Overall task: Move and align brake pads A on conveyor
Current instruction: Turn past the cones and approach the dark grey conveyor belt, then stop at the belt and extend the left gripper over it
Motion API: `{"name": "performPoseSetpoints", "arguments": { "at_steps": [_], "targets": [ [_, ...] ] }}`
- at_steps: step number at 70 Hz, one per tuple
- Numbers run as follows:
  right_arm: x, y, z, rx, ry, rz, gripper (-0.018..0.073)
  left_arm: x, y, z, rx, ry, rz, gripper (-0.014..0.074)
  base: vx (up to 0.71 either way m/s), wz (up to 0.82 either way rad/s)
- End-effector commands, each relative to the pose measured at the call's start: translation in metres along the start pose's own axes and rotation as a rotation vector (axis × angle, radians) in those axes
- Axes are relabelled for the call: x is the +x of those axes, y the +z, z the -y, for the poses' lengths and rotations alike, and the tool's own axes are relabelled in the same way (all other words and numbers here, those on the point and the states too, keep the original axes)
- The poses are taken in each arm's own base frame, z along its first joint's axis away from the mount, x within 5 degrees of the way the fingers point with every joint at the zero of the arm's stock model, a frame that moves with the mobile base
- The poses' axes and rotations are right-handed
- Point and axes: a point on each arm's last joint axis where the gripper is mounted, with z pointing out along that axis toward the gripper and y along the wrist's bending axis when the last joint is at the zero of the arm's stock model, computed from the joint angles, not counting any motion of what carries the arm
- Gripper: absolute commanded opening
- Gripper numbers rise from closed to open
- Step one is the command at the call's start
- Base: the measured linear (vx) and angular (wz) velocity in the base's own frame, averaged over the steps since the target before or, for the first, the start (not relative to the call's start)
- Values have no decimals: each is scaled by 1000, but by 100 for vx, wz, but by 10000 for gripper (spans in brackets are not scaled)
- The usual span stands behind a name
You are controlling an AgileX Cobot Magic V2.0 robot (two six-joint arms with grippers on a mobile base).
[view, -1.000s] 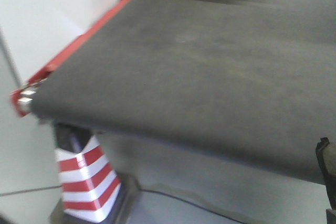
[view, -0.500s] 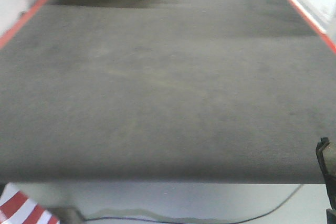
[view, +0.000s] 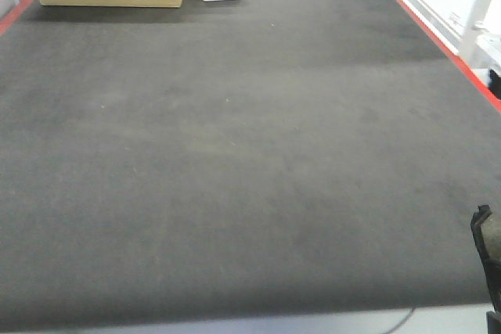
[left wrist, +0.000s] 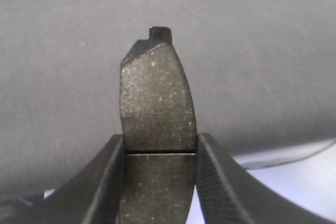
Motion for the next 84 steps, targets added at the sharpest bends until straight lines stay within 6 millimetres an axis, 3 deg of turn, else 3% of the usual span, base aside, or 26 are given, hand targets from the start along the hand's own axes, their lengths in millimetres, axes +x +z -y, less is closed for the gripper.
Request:
{"name": "performPoseSetpoints", "arguments": {
  "at_steps": [1,84],
  "targets": [
    [-16,-6,2,21,-3,112,237,-15,-5,0,1,-6,104,156,19,13],
    [-16,-6,2,21,-3,112,237,-15,-5,0,1,-6,104,156,9,6]
  ]
}}
